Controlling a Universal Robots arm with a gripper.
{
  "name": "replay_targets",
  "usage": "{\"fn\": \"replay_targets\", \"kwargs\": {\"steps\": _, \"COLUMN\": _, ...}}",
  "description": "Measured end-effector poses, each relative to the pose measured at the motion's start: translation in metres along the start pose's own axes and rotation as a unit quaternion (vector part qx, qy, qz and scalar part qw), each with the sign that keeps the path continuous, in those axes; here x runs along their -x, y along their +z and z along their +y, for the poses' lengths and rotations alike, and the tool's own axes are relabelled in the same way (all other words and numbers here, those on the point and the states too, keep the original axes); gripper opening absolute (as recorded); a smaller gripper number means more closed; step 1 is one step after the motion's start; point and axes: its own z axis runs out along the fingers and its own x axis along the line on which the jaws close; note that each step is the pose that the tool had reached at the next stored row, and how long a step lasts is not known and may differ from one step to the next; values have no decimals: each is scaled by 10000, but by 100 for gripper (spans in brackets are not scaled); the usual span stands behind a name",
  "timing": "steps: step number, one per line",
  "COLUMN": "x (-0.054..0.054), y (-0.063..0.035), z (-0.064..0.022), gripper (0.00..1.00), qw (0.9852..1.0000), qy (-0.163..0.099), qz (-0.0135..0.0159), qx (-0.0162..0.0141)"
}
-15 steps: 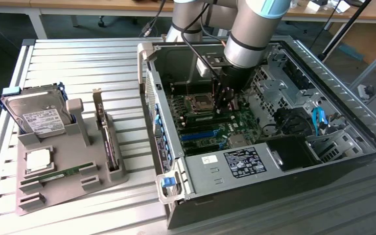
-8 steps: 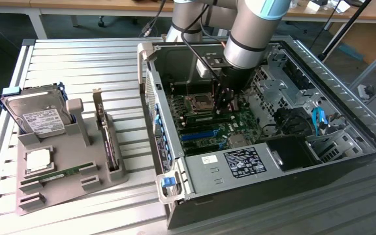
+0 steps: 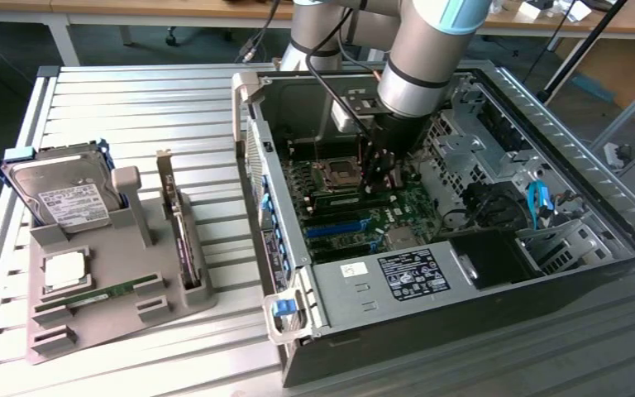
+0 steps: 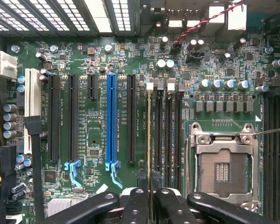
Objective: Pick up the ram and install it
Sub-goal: 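Insert the ram into the slot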
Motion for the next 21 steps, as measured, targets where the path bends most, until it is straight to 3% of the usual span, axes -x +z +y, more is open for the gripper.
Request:
{"fn": "replay_targets", "kwargs": {"steps": 7, "x": 0, "y": 0, "z": -9, "gripper": 13, "qw": 10000, "qy": -12, "qz": -16, "qx": 0}}
{"fn": "replay_targets", "kwargs": {"steps": 21, "x": 0, "y": 20, "z": -12, "gripper": 13, "qw": 10000, "qy": -12, "qz": -17, "qx": -1}}
